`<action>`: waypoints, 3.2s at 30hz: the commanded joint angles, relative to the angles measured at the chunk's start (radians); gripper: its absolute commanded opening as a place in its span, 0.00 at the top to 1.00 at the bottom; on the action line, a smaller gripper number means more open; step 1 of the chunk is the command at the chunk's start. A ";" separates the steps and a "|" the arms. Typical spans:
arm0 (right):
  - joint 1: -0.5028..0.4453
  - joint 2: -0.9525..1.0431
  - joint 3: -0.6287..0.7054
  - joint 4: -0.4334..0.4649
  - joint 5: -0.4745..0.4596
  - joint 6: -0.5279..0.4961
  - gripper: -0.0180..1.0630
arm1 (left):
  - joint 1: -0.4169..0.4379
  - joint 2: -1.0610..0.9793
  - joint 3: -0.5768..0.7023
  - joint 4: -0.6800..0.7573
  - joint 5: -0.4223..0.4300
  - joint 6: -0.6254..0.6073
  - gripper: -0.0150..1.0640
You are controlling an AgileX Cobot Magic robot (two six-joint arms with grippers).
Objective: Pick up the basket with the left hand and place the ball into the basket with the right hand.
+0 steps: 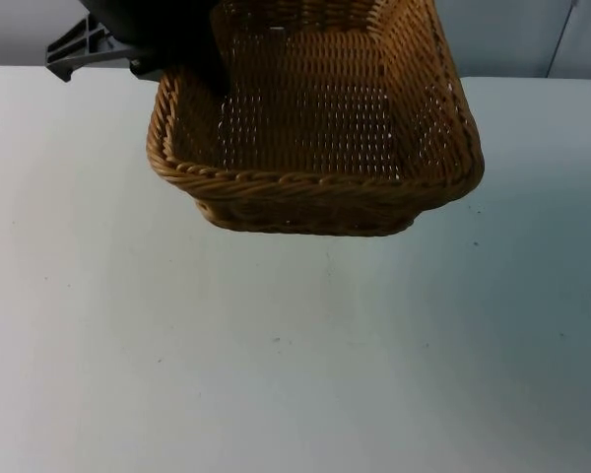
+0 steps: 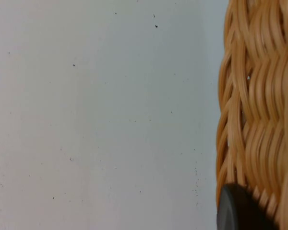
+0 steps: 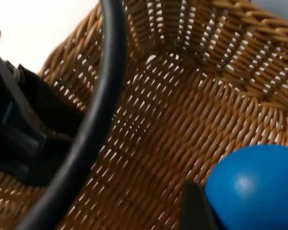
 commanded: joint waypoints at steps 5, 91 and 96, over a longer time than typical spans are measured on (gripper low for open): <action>0.005 0.025 -0.004 0.032 0.013 -0.015 0.98 | 0.000 -0.012 -0.012 -0.019 -0.039 -0.003 0.99; -0.516 -0.113 -0.004 0.147 0.143 -0.143 0.01 | 0.000 -0.012 -0.012 -0.013 -0.028 -0.003 0.99; -0.516 -0.134 -0.002 0.131 0.166 -0.137 0.01 | 0.000 -0.012 -0.012 -0.013 -0.022 -0.003 0.99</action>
